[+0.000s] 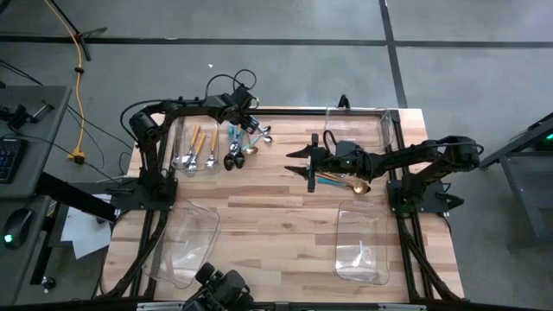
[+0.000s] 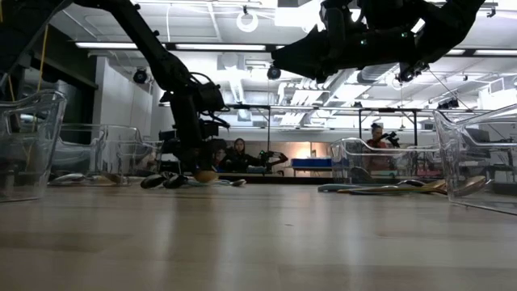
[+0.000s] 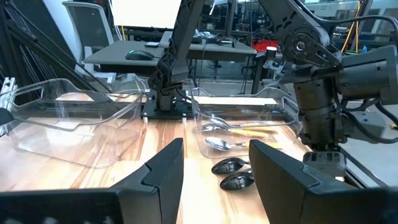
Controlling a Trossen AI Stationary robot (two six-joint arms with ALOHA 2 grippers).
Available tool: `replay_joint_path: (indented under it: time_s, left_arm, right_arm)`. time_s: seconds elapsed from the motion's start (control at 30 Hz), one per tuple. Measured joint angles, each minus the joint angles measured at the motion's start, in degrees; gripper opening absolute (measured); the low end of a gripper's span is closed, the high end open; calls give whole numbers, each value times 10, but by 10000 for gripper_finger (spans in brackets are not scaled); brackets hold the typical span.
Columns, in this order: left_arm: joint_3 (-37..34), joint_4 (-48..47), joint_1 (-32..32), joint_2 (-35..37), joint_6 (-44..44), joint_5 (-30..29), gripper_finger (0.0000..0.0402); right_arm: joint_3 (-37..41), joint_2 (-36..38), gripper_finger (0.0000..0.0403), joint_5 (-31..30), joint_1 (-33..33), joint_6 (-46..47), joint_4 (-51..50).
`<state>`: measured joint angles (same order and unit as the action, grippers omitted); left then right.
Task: Sort silverware by color (type)
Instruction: Put the yellow spoon into the top left transparent bin
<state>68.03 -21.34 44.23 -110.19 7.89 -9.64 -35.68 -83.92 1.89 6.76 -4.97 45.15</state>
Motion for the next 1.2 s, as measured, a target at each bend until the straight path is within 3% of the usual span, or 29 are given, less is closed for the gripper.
replay_joint_path:
  time_s: [0.23,0.53,1.03,1.2]
  left_arm:
    - [0,-9,-8,0,15,-43,174]
    - [0,-14,-8,0,41,-19,153]
    - [0,-16,-14,-8,53,-36,151]
    - [0,-19,-14,-8,45,-36,126]
  right_arm:
    - [0,0,168,0,0,0,0]
    - [0,0,168,0,0,4,0]
    - [0,0,168,0,0,11,-1]
    - [0,0,168,0,0,11,-1]
